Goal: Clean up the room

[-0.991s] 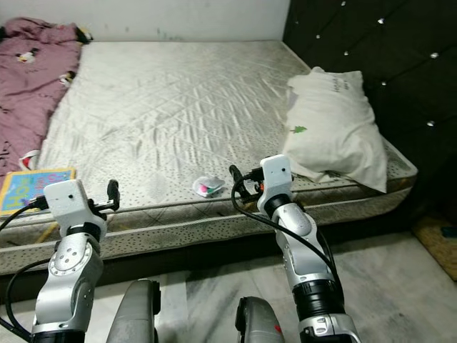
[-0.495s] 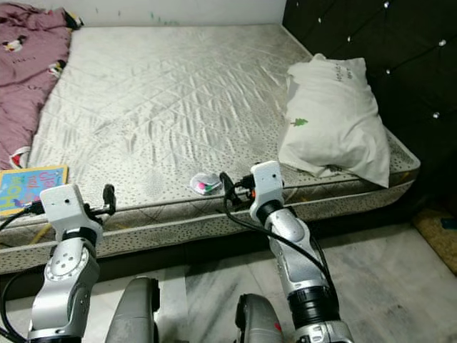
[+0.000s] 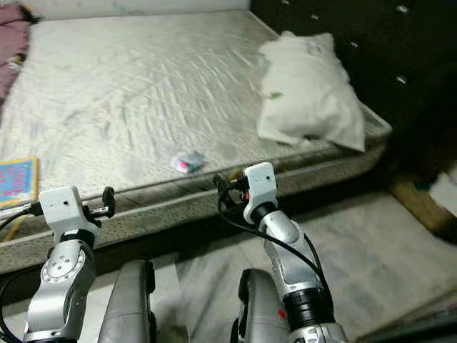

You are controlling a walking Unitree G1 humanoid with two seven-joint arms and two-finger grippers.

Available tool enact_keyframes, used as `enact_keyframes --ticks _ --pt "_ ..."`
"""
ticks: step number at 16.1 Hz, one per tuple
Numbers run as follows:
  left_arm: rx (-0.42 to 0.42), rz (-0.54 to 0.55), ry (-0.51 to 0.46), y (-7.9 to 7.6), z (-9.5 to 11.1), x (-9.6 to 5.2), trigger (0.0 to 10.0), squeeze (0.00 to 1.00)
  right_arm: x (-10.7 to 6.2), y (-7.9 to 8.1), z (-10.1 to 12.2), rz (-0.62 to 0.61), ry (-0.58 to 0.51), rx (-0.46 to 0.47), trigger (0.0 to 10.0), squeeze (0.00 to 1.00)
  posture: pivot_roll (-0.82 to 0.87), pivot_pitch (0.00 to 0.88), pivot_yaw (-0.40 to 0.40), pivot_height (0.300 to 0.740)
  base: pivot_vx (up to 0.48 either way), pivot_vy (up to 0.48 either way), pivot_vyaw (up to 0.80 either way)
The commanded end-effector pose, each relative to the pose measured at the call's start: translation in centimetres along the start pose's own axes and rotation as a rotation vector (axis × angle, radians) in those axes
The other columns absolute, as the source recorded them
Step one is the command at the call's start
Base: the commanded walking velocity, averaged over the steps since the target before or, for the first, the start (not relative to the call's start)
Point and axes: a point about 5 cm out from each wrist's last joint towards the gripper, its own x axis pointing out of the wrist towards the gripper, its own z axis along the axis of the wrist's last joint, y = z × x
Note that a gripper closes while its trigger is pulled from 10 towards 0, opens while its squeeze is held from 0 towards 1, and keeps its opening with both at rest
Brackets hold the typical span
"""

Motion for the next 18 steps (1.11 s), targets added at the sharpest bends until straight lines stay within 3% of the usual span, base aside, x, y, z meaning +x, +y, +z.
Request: enact_keyframes --ticks 1,7,15,18 --pt "-0.013 -0.030 -0.014 -0.39 0.27 0.00 10.0 0.00 -0.11 -0.26 0.07 -0.006 0.007 -0.020 10.0 0.00 0.01 0.079 -0.041 0.556 0.000 0.000 0.00" --pt "-0.019 -0.050 -0.029 -0.56 0.53 -0.01 10.0 0.00 -0.01 -0.05 0.06 0.005 0.004 -0.020 10.0 0.00 0.02 0.074 -0.043 0.556 0.255 0.000 0.46" --pt "-0.029 -0.054 -0.029 -0.65 0.53 0.04 10.0 0.00 0.11 -0.17 0.11 0.005 0.006 -0.017 10.0 0.00 0.01 0.082 -0.045 0.556 0.339 0.000 0.00" --pt "-0.020 -0.027 -0.011 -0.52 0.32 0.16 10.0 0.00 0.11 -0.20 0.10 0.006 0.007 -0.015 10.0 0.00 0.02 0.085 -0.045 0.556 0.000 0.000 0.00"
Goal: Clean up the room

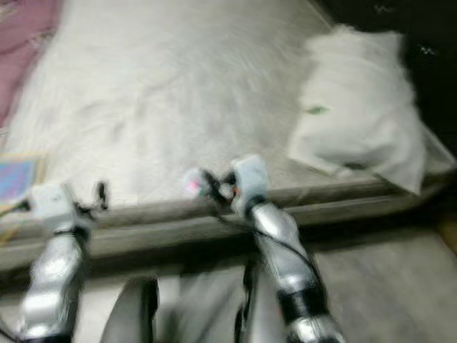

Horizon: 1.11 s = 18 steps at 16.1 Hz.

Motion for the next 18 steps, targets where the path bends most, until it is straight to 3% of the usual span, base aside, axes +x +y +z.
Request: enact_keyframes --ticks 1,9,14,18 --pt "0.023 -0.004 0.023 0.1 -0.5 -0.3 10.0 0.00 0.1 -0.3 0.4 -0.011 -0.013 0.007 10.0 0.00 0.02 0.085 -0.045 0.556 0.000 0.000 0.00" --pt "0.020 -0.006 0.027 -0.1 -0.6 -0.3 10.0 0.00 0.0 -0.3 0.3 -0.014 -0.006 0.011 10.0 0.00 0.01 0.081 -0.040 0.556 0.000 0.000 0.00" --pt "0.018 -0.007 0.038 -0.2 -0.8 -0.6 10.0 0.00 0.3 0.1 -0.9 0.014 0.095 0.016 10.0 0.00 0.02 0.103 -0.034 0.556 0.000 0.000 0.69" --pt "0.007 -0.016 0.050 -0.9 -0.7 -0.9 10.0 0.00 0.6 0.0 -1.8 0.020 0.170 0.019 10.0 0.00 0.03 0.142 -0.021 0.556 0.000 0.000 0.00"
